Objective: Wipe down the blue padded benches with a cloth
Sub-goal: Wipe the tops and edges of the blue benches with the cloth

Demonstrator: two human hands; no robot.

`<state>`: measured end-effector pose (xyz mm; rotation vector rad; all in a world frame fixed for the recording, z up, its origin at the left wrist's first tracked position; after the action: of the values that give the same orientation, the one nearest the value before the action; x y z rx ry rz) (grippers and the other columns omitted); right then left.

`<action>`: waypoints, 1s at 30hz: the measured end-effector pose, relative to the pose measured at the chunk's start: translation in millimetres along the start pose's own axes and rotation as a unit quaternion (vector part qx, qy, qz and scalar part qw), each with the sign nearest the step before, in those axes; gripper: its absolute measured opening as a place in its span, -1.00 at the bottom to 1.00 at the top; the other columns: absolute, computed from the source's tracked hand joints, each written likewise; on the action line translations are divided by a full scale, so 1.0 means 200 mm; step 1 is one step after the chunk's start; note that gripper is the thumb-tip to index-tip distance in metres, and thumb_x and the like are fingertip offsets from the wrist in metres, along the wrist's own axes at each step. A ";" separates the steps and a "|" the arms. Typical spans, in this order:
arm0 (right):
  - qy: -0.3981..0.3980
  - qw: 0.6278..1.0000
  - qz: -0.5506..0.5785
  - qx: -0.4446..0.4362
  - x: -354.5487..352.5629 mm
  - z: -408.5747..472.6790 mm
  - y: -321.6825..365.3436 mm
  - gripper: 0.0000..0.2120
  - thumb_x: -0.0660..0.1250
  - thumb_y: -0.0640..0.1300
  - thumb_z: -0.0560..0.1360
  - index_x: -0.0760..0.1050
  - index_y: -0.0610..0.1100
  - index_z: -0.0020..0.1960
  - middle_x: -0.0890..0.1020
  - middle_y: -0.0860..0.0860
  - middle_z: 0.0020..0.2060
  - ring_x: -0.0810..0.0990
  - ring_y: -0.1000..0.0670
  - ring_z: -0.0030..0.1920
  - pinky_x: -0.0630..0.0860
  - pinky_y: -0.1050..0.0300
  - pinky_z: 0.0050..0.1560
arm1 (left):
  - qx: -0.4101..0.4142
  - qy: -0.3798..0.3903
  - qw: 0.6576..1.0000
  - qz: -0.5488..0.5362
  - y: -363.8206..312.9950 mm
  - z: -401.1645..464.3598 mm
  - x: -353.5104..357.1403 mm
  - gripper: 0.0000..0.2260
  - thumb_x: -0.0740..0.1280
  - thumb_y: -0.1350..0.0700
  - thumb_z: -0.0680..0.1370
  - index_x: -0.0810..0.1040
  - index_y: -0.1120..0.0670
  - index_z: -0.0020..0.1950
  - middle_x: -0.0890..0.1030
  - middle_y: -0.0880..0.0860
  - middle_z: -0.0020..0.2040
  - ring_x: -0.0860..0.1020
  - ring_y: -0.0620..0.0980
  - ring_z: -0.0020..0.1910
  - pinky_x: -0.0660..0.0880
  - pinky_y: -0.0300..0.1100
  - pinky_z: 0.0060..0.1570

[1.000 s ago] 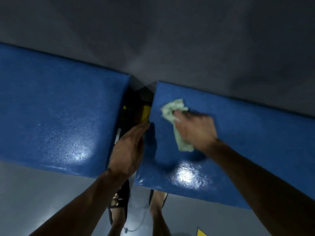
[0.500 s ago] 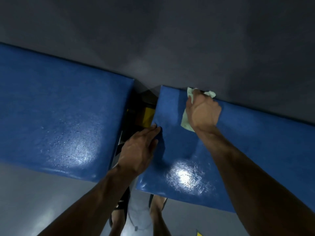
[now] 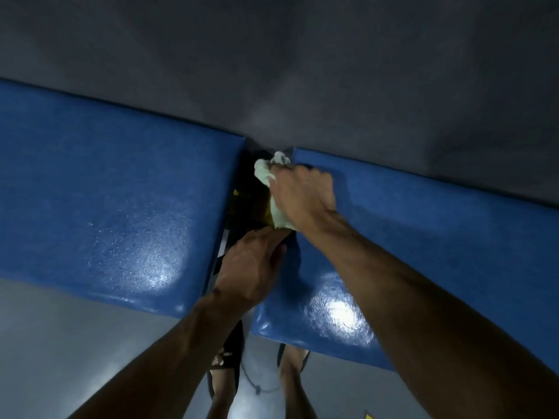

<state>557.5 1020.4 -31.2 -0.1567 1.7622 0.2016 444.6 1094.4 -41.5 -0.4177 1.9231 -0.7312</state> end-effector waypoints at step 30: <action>-0.109 0.989 -0.082 -0.060 -0.12 0.12 -0.20 -0.71 0.39 -0.25 0.25 0.63 0.01 -0.08 0.60 0.00 -0.47 0.54 -0.09 -0.54 0.22 0.21 -0.49 | -0.008 -0.021 1.000 -0.014 0.02 0.01 -0.01 -0.56 0.11 -0.05 0.59 0.48 -0.01 0.44 0.52 -0.05 0.40 0.50 -0.06 0.31 0.28 -0.42 0.21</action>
<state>593.6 985.9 -13.3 -0.3514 1.5120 0.1976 447.0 1098.2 -44.5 -0.4674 1.8875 -0.7202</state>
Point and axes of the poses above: each hand's wrist, its own z-axis towards the middle knuckle, its own x-axis out of the palm, y = z × x, the point moved 9 cm from there along z, towards the middle knuckle
